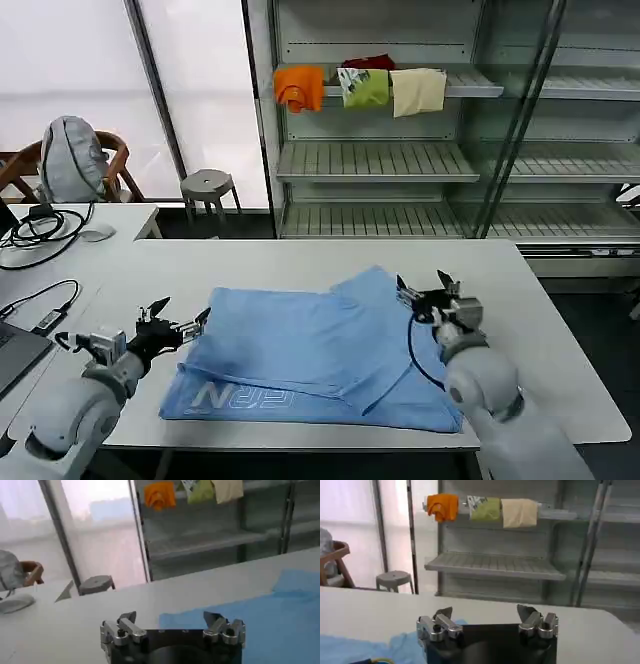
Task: Fold and organize the clothes.
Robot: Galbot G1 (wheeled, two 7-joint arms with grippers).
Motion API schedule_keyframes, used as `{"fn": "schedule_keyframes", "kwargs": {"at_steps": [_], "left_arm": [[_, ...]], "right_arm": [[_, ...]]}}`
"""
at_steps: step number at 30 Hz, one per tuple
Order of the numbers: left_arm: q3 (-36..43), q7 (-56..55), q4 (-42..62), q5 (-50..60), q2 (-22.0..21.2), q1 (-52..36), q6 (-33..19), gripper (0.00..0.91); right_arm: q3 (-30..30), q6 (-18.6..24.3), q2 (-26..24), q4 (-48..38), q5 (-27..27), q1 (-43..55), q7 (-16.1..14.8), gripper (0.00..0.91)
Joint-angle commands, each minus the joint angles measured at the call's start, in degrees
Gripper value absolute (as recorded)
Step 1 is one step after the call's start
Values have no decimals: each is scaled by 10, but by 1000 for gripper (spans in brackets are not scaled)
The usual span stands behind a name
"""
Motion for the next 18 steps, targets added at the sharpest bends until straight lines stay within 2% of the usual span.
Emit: {"fn": "schedule_keyframes", "kwargs": {"at_steps": [1, 7, 18], "left_arm": [[68, 20, 146, -39, 2, -133, 9, 907], [97, 33, 191, -25, -13, -169, 12, 907], [134, 45, 226, -13, -21, -202, 17, 907]], "right_arm": [[-89, -7, 49, -156, 25, 158, 21, 907], [-77, -6, 54, -234, 23, 176, 10, 907], [-67, -6, 37, -241, 19, 139, -26, 907]]}}
